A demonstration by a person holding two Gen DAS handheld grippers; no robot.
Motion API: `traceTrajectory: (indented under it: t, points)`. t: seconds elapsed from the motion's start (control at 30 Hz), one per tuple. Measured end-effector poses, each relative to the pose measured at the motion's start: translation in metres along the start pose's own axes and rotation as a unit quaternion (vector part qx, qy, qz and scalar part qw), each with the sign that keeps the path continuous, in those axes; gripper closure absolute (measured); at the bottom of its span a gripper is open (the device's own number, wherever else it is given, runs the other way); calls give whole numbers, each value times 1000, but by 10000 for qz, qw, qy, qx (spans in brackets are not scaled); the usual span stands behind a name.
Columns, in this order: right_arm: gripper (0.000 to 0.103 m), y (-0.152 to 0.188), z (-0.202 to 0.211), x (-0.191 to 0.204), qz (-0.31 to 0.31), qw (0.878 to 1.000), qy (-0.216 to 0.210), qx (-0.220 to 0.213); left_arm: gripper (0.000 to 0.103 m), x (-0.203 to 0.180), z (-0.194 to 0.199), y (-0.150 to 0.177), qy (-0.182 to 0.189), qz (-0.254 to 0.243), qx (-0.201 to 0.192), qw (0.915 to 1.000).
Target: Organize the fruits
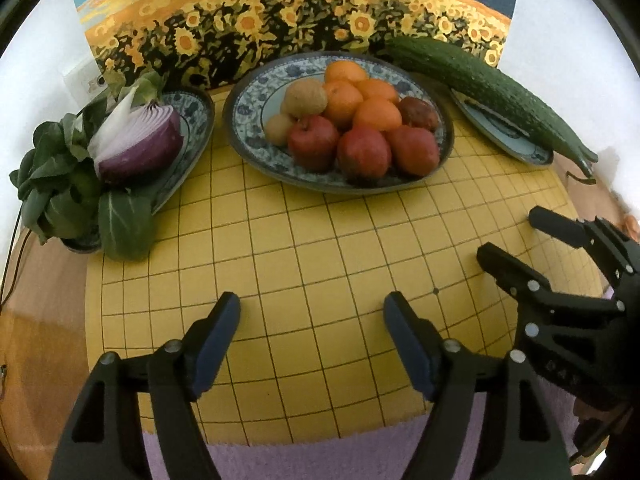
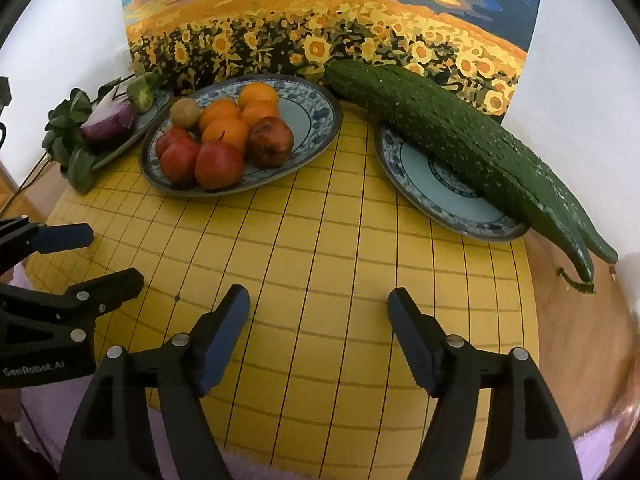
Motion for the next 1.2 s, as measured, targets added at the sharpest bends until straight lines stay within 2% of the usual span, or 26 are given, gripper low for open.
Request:
traceTrajectory:
  t: [0.73,1.2]
  points:
    - [21,-25,-24,-6,46,10000,-37,35,25,4,-11,-23,-35,71,-132,9999]
    - [20,-34,-31,-7,28,10000,13,-41,24,8,-15,-30,-40,71,-280,9996]
Point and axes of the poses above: each gripper's, at about its wrist camera, not at the fingertips, and z roughly against the way its jaws point, x to its left, y to its underside, the point moved 4 cm from there along -z, roughly the way its jaws point, and after that the axes turned 5 degrees about -x, right-handed, at the moved point
